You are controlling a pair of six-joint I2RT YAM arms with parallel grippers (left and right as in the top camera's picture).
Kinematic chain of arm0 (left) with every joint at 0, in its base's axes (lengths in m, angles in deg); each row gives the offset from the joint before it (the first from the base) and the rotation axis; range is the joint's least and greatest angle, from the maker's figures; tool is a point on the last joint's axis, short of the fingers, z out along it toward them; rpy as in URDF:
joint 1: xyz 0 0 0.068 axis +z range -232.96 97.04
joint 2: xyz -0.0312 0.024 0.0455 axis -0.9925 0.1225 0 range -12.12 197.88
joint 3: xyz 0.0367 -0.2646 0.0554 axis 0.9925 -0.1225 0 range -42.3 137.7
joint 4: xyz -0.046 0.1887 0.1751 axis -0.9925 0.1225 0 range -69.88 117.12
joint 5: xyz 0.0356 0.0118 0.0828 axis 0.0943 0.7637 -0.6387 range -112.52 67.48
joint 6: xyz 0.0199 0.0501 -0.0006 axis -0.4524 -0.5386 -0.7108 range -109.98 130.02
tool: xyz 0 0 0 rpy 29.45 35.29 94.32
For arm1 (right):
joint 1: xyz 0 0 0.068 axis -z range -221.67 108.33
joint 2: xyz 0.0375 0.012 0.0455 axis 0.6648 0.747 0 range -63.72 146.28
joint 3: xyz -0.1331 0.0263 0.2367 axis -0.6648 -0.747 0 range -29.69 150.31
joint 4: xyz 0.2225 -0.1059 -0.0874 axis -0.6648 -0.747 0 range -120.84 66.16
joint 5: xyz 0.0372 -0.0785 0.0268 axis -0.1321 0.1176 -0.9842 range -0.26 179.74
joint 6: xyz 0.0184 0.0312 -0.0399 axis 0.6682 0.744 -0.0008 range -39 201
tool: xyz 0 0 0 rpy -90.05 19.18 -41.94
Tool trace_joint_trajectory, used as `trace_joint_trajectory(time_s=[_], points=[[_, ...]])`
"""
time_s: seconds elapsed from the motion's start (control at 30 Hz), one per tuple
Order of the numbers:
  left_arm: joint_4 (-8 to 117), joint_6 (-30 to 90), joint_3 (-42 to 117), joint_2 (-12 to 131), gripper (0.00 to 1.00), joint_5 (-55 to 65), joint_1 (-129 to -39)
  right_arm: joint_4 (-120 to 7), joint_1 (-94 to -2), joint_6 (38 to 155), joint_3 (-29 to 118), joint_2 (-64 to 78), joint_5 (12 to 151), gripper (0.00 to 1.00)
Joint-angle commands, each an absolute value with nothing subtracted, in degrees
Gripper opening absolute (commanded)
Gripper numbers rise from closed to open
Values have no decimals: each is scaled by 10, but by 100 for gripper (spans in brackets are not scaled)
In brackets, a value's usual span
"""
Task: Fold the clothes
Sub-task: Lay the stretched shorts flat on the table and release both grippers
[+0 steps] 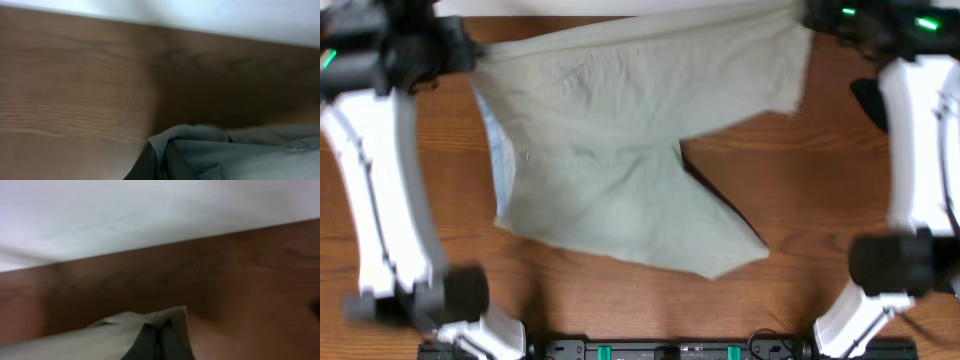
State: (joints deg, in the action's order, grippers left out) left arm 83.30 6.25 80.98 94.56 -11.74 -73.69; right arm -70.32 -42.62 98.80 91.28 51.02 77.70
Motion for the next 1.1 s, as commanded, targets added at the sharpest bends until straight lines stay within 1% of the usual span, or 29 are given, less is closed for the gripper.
trace_joint_trajectory(time_s=[0.0, 0.03, 0.07, 0.1, 0.13, 0.23, 0.3, 0.47, 0.73, 0.83, 0.93, 1.07], points=[[782, 55, 809, 1032, 31, -145, -723, -628, -436, 1000, 913, 582, 791, 11], [767, 56, 809, 1054, 51, -151, -720, -602, -437, 992, 913, 602, 785, 22], [761, 60, 809, 1074, 68, -164, -717, -582, -437, 983, 913, 621, 774, 35], [764, 66, 809, 1086, 70, -176, -713, -576, -437, 982, 913, 630, 763, 45], [773, 68, 809, 1091, 70, -182, -708, -579, -434, 982, 913, 637, 748, 50], [812, 68, 809, 1084, 72, -199, -693, -623, -421, 968, 913, 633, 727, 55], [835, 69, 809, 1070, 72, -198, -684, -657, -414, 950, 913, 625, 727, 56], [903, 69, 809, 1022, 73, -197, -675, -773, -397, 903, 913, 599, 728, 56], [1006, 73, 809, 970, 74, -176, -675, -951, -399, 855, 908, 597, 728, 53], [1059, 73, 809, 957, 74, -176, -675, -988, -405, 819, 908, 597, 731, 50], [1103, 76, 807, 956, 74, -176, -675, -1005, -409, 811, 908, 596, 732, 49], [1120, 99, 756, 956, 74, -172, -675, -1013, -410, 811, 908, 596, 730, 48]])
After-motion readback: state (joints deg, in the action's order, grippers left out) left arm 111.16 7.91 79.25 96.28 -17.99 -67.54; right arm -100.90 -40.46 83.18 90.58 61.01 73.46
